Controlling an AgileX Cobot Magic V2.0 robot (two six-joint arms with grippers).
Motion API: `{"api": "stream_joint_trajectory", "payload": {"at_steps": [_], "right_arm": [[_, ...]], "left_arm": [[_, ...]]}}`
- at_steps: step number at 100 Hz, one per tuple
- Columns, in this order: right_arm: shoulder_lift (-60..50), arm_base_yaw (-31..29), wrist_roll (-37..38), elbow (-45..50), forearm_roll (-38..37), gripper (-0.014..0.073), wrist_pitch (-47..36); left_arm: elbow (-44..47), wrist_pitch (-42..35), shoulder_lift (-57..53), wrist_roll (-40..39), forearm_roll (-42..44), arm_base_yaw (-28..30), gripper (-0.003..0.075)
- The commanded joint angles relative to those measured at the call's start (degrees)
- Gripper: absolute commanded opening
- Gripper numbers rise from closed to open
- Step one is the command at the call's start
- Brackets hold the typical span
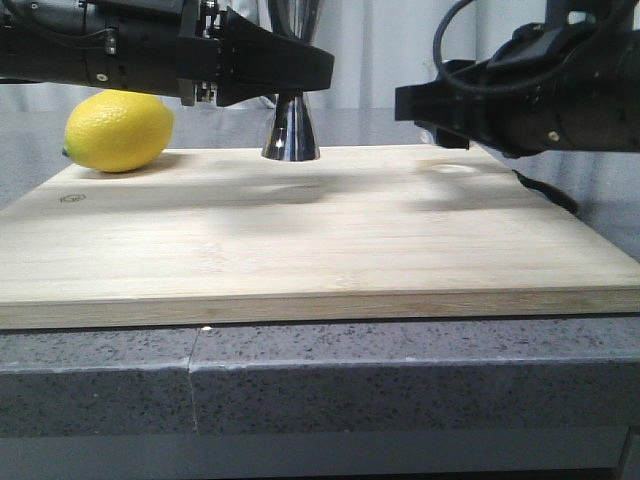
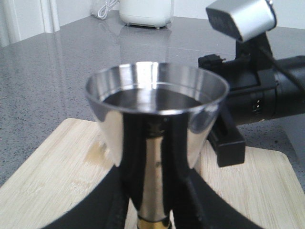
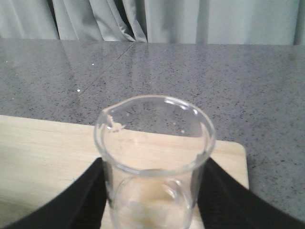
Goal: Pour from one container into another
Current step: 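Lower the beaker onto the board with the right gripper and release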
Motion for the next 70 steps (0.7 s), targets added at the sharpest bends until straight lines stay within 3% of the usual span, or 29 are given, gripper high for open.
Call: {"api": "stream_joint_trajectory", "payload": {"at_steps": [1,42,59,70], "right_arm": [[-0.2,-0.1,1.6,-1.7,-2.2,0.0315,-7.4],[4.4,-0.3,2.5,-3.6,-5.3,0.0320,-8.6],[4.9,-1.4,2.5,-3.6,-5.3,0.0412,-8.7],[4.9,-1.5,2.5,-3.6,-5.4,0.0424,-8.6]], "left_arm": [[-1.8,5.1,-2.7,-0.5,-4.1,-0.4,0.0154],[-1.8,5.1,-2.7,-0.5,-4.1,-0.4,0.0154],[-1.8,5.0,-2.7,-0.5,-4.1,-0.4,0.0154],[-1.8,5.0,-2.7,-0.5,-4.1,-0.4,0.0154]]}}
